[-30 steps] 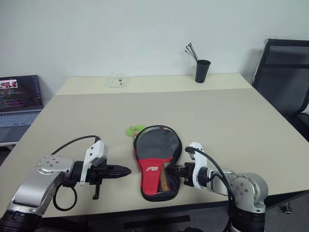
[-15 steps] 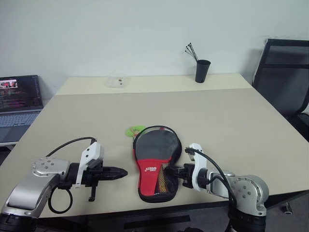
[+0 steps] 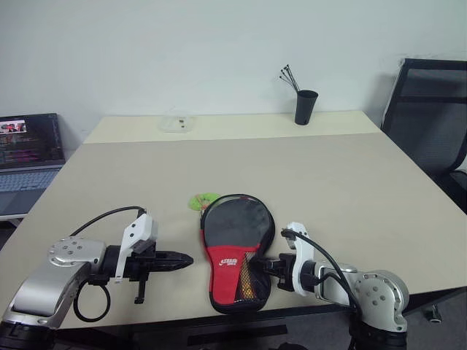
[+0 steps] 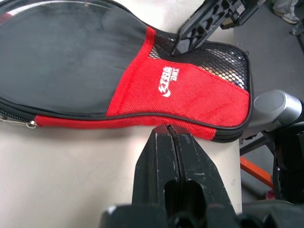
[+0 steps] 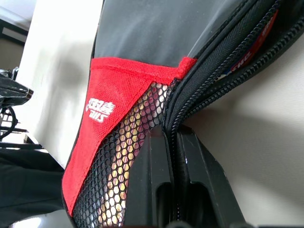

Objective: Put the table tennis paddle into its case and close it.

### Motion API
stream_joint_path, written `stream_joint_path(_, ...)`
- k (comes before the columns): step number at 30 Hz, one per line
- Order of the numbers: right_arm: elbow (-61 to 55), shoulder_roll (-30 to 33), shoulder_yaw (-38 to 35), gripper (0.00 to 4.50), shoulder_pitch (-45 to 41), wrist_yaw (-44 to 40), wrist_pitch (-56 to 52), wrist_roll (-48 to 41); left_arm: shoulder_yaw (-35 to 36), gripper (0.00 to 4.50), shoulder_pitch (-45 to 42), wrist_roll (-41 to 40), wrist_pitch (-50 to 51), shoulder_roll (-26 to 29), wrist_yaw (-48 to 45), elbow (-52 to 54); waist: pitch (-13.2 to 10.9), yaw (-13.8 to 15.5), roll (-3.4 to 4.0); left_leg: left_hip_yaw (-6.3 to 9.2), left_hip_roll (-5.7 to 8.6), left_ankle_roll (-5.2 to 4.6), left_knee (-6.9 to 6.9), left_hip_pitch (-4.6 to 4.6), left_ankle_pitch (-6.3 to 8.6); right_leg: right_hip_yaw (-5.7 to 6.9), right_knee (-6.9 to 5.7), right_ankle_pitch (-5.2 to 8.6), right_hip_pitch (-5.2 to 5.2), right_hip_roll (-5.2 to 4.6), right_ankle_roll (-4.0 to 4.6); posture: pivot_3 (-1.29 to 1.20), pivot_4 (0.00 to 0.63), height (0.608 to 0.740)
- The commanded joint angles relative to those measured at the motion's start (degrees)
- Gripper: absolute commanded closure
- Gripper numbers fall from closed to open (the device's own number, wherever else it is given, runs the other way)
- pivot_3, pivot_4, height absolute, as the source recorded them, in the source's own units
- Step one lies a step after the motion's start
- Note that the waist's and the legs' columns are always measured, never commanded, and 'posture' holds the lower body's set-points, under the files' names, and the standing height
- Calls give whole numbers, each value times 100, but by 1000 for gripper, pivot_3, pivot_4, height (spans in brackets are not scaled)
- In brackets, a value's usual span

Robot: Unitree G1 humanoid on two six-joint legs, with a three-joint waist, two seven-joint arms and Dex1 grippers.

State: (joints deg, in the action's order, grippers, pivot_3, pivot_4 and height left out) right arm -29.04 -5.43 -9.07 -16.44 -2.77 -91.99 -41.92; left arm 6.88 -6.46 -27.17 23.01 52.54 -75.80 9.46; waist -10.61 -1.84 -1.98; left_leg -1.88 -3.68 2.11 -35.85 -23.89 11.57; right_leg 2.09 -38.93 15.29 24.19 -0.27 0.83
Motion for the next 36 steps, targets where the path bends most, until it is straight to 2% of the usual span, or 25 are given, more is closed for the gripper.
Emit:
stream_joint_path(1, -165, -157, 110, 3969, 81, 130, -51, -268, 46, 4500, -84, -60, -146, -8, -8, 69, 0, 0, 0, 0, 0, 0, 0, 0, 0, 0, 0, 0, 0, 0, 0, 0, 150, 740)
stream_joint_path(4, -217, -37, 92, 3140, 74, 227, -51, -418, 24, 4500, -107, -47, -169, -30, 5, 45, 0, 0, 0, 0, 0, 0, 0, 0, 0, 0, 0, 0, 0, 0, 0, 0, 150, 740)
stream_joint_path(9, -324, 374, 132, 1478, 69, 264, -51, -864, -64, 4500, -206, -29, -145, -100, 118, 69, 0, 1, 0, 0, 0, 0, 0, -1, 0, -1, 0, 0, 0, -1, 0, 0, 150, 740)
stream_joint_path(12, -509, 908, 223, 1478, -86, 35, -51, -1091, -64, 4500, -289, -67, -52, -190, 290, 87, 0, 3, 0, 0, 0, 0, 0, -1, 0, 0, 1, 0, -1, -1, 0, 0, 150, 740)
stream_joint_path(15, -1039, 1829, 409, 1478, -506, -624, 151, -1206, 73, 4500, -426, -209, 222, -340, 650, 80, -3, 6, 4, 0, 1, 0, -2, -1, 0, 0, 1, 0, -2, -1, 0, 0, 150, 740)
stream_joint_path(19, -1098, 2258, 157, 1478, -989, -1039, 602, -1324, 228, 4500, -341, -288, 442, -381, 947, 151, 1, -8, -3, -1, 7, 0, -1, 1, 0, -1, 4, 1, -2, 9, -1, 0, 150, 740)
stream_joint_path(22, -1016, 2549, 350, 904, -1239, -1369, 985, -1198, 248, 4500, -357, -294, 540, -429, 1160, 159, 0, 9, -1, -2, 3, 0, 3, 1, 0, 8, 3, 5, -1, 18, 8, 0, 150, 740)
stream_joint_path(23, -977, 2624, 451, 576, -1312, -1483, 1112, -1164, 246, 4500, -399, -281, 543, -453, 1236, 139, 0, 10, -2, -3, 2, 0, 3, 0, 0, 9, 3, 6, -2, 18, 8, 0, 150, 740)
stream_joint_path(25, -810, 2701, 771, 2, -1480, -1616, 1440, -930, 248, 4134, -543, -208, 525, -524, 1443, 8, 1, 10, -2, -3, 4, 0, 2, 1, 0, 7, 3, 6, -2, 17, 8, 0, 150, 740)
stream_joint_path(29, -314, 2758, 1655, 0, -1739, -1847, 2268, -192, 277, 2830, -822, -42, 406, -633, 1809, -338, 1, 9, -3, -5, 4, 0, -1, 1, 0, 9, 1, 5, -2, 16, 8, 0, 150, 740)
stream_joint_path(36, 977, 2301, 2868, 0, -2027, -2053, 3774, 1188, 153, 322, -1412, 549, -49, -805, 2444, -1252, 2, 11, -4, -9, 5, 0, -1, -1, 0, 8, 0, 5, -1, 17, 8, 0, 150, 740)
